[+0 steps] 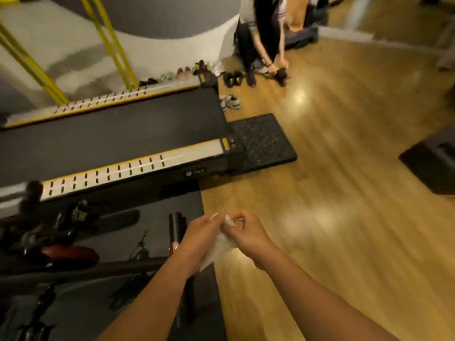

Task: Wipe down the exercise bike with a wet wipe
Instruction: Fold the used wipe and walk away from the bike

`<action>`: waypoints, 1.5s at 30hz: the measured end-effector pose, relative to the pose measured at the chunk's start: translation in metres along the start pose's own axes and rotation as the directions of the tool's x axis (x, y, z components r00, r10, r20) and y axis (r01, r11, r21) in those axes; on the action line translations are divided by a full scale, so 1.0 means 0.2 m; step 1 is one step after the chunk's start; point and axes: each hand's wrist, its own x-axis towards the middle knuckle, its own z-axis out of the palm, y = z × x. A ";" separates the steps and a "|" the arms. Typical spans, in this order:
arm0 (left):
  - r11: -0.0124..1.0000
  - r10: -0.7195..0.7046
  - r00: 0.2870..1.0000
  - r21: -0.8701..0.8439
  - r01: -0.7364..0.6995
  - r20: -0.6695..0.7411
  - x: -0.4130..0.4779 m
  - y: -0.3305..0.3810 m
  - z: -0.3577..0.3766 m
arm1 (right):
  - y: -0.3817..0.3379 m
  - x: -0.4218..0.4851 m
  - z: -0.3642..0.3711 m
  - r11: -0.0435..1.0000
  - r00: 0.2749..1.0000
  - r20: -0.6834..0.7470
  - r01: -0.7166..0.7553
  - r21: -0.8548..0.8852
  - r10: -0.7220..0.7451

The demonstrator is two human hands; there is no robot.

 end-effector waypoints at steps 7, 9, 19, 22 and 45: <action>0.950 0.307 0.941 -0.110 -0.293 0.143 -0.48 0.94 0.44 | -0.82 -0.51 -0.73 0.973 0.889 -0.406 0.232 0.008 -0.209; 0.928 0.370 0.921 -0.104 -0.358 0.123 -0.56 1.12 0.55 | -0.96 -0.61 -0.88 0.957 0.839 -0.482 0.291 0.004 -0.253; 0.842 0.536 0.743 -0.197 -0.502 0.400 -0.70 1.69 1.11 | -1.23 -0.91 -1.48 0.894 0.697 -0.708 0.382 0.234 -0.113; 0.860 0.504 0.706 -0.209 -0.466 0.498 -0.64 1.75 1.35 | -1.20 -0.87 -1.75 0.872 0.635 -0.771 0.402 0.278 -0.047; 0.733 0.595 0.543 -0.123 -0.669 0.593 0.47 2.78 3.52 | -1.16 0.11 -4.14 0.745 0.615 -0.781 0.468 0.474 0.110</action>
